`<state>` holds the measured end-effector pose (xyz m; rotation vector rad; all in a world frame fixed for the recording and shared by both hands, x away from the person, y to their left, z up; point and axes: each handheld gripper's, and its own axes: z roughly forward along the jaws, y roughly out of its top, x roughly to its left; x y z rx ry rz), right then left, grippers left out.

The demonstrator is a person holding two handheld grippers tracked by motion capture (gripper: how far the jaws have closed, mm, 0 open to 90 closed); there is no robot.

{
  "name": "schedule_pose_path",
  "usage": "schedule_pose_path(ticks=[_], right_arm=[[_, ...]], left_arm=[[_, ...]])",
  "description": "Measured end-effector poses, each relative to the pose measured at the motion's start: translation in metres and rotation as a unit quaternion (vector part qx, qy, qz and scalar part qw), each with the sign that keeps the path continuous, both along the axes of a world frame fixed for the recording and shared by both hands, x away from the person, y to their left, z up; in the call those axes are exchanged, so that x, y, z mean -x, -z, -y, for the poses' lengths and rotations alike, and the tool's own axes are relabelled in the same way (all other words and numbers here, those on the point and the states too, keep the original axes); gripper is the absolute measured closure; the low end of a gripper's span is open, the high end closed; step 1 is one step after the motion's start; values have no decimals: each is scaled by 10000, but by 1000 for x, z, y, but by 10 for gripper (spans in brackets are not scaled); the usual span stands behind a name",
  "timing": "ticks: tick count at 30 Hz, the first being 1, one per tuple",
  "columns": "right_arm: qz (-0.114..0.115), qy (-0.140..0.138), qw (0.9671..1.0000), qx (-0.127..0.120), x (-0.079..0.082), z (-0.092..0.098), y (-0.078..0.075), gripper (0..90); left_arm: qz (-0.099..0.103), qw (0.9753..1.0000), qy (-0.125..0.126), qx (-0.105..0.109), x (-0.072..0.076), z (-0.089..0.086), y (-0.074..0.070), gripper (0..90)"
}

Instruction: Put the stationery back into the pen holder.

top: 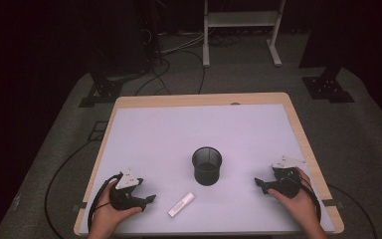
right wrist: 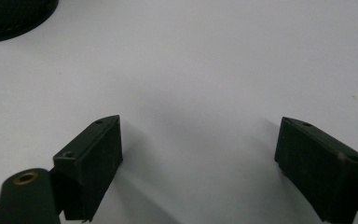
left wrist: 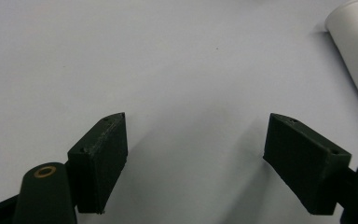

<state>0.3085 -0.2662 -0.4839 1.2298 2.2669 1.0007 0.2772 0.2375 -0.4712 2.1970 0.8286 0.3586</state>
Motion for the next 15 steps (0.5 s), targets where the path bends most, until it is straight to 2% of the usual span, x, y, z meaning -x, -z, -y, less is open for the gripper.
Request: schedule_pose_path(ticks=[7,14,15], right_arm=[[-8,0,10000,-8,0,0,0,138],[-13,-2,10000,-11,0,0,0,138],[-13,-2,10000,-13,0,0,0,138]], left_arm=[[-115,9995,24,289,7,2,-9,267],[-162,9990,126,401,13,11,-17,310],[-157,9988,198,407,16,16,-19,313]])
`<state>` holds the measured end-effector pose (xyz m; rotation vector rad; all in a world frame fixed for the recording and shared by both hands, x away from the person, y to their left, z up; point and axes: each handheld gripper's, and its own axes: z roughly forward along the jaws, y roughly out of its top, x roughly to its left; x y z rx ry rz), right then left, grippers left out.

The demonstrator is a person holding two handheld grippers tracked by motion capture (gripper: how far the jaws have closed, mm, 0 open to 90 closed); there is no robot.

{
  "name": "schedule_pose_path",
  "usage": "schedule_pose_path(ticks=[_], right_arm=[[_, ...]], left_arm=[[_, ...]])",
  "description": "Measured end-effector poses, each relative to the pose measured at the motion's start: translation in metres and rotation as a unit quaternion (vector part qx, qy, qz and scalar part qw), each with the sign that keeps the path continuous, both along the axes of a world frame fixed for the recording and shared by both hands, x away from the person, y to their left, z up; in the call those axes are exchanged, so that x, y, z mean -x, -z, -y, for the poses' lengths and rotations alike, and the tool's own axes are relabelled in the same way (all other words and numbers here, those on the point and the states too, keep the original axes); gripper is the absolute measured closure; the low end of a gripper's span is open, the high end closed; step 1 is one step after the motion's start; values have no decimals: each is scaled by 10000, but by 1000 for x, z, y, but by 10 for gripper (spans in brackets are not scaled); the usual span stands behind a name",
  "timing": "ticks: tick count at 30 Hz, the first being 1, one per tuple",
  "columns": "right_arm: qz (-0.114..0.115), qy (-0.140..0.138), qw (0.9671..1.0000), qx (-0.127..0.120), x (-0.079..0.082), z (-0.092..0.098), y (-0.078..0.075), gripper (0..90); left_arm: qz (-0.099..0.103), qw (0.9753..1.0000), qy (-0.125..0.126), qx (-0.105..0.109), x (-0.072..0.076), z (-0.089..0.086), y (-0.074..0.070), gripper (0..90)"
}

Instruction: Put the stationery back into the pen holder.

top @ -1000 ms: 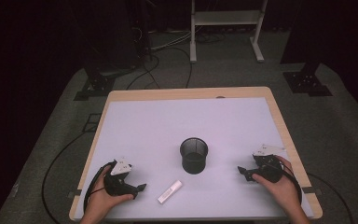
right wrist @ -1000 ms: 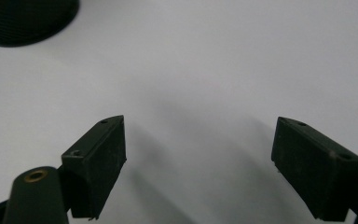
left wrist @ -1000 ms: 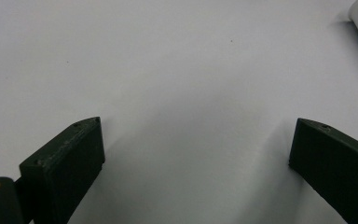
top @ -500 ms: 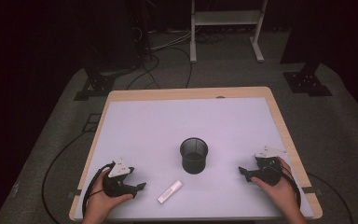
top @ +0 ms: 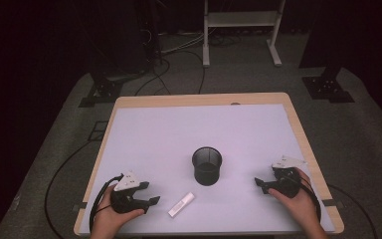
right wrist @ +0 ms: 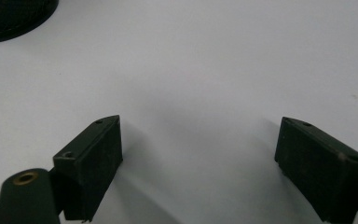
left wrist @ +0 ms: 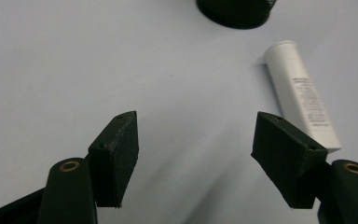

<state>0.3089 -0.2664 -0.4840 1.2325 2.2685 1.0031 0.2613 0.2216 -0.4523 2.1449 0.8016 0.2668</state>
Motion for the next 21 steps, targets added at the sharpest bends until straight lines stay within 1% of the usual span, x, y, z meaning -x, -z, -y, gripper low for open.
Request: schedule_pose_path(ticks=[3,8,13,18,21], right_arm=[[-1,1,10000,-2,0,0,0,138],[-1,2,10000,-2,0,0,0,138],[-2,1,10000,-4,0,0,0,138],[0,-2,10000,1,0,0,0,138],[-2,-1,10000,-1,0,0,0,138]], left_arm=[[2,9999,109,30,4,8,-2,319],[4,9998,191,56,8,20,-3,330],[-8,9998,217,20,13,28,0,337],[-23,9995,321,-46,14,36,2,343],[-61,9992,381,-41,16,41,5,354]])
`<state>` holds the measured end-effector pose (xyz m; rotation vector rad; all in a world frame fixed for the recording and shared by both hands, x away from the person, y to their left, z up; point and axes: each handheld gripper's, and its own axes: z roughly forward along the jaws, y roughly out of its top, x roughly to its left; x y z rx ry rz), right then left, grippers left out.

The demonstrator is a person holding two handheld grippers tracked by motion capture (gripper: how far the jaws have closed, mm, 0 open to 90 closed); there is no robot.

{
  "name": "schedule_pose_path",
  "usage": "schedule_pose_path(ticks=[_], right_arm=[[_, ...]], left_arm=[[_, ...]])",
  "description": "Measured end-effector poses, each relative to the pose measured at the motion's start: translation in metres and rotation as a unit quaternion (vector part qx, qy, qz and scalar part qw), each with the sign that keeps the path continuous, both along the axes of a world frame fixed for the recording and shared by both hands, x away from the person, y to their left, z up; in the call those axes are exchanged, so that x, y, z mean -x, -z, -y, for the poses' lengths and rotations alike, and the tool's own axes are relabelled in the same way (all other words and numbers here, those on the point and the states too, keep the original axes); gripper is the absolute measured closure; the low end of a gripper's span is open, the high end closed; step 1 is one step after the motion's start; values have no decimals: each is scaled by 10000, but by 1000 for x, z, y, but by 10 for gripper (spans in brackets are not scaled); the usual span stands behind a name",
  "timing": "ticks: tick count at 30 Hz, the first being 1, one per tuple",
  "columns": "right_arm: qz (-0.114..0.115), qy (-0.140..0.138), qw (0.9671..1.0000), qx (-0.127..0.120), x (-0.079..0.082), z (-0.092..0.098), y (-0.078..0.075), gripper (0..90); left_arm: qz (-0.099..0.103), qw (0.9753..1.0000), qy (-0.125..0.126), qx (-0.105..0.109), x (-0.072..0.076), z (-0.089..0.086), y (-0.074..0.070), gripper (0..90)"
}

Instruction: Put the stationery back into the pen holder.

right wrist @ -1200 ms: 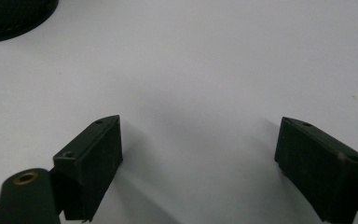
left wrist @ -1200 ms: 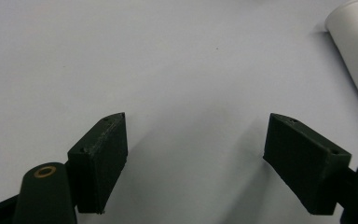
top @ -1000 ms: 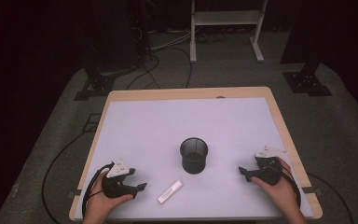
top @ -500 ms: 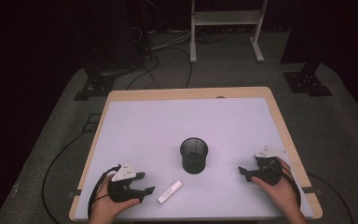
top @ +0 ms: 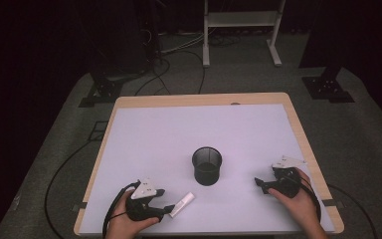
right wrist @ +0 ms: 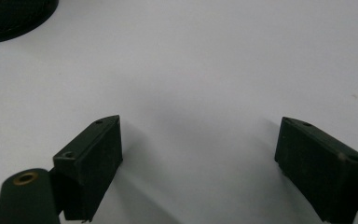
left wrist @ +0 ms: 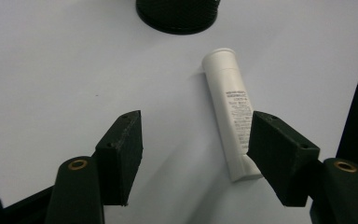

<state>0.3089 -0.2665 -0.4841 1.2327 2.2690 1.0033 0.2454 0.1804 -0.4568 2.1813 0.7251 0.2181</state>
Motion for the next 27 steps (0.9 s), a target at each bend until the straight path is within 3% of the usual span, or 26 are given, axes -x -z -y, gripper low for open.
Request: schedule_pose_path(ticks=[15,20,27], right_arm=[[-1,-1,10000,-1,0,0,0,138],[-1,0,10000,-4,0,0,0,137],[-4,-2,10000,-5,0,0,0,138]], left_arm=[[-23,9999,112,9,5,13,4,379],[-79,9997,204,-72,6,17,7,398],[-90,9989,293,-344,8,22,12,454]])
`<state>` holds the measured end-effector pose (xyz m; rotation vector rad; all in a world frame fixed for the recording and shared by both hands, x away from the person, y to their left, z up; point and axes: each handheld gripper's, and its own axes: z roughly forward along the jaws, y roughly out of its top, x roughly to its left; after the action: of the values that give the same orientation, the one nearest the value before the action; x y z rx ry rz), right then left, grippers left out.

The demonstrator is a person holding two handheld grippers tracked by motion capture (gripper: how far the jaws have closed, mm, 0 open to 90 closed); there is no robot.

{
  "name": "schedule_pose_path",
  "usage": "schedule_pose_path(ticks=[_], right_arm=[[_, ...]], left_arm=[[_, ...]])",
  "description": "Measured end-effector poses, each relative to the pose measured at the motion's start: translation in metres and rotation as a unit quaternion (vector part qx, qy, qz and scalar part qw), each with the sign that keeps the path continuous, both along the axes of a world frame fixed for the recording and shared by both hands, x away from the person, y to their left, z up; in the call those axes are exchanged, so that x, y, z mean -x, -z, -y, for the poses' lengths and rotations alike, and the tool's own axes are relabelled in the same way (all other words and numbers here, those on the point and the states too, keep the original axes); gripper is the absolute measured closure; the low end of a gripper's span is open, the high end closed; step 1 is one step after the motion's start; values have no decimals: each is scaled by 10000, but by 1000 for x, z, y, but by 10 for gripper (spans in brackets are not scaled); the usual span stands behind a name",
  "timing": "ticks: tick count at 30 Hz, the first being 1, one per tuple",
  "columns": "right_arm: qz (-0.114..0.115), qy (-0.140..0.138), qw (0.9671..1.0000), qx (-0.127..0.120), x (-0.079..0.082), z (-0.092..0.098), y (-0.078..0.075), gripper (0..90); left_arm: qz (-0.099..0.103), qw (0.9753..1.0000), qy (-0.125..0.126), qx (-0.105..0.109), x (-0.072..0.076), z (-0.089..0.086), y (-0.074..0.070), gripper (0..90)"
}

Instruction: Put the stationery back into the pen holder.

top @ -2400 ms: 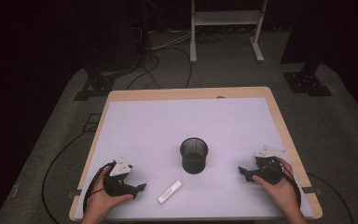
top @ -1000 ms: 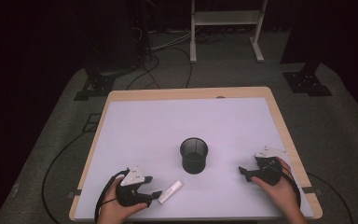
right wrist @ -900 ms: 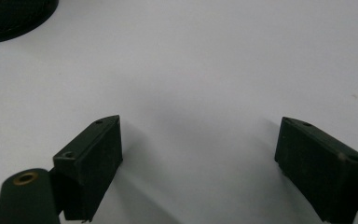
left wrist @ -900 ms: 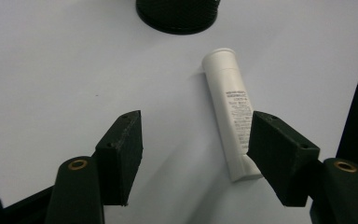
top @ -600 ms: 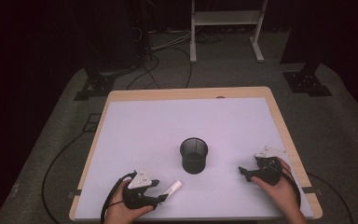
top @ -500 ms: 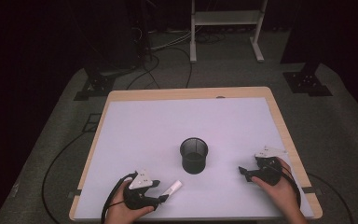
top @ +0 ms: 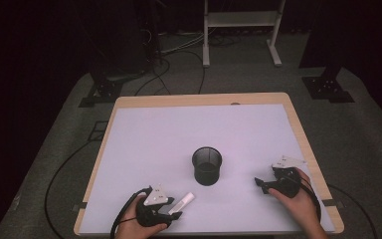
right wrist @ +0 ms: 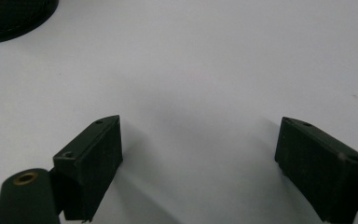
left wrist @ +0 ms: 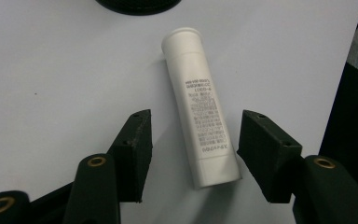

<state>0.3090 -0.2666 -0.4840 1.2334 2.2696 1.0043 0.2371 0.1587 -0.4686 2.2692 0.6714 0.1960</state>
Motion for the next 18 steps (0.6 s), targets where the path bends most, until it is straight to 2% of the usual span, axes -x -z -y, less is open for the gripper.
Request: schedule_pose_path(ticks=[8,18], right_arm=[[0,0,10000,0,0,0,0,138],[-2,-1,10000,-2,0,0,0,137]], left_arm=[[207,9996,-19,-175,2,0,0,553],[244,9996,-66,-136,0,-3,1,654]])
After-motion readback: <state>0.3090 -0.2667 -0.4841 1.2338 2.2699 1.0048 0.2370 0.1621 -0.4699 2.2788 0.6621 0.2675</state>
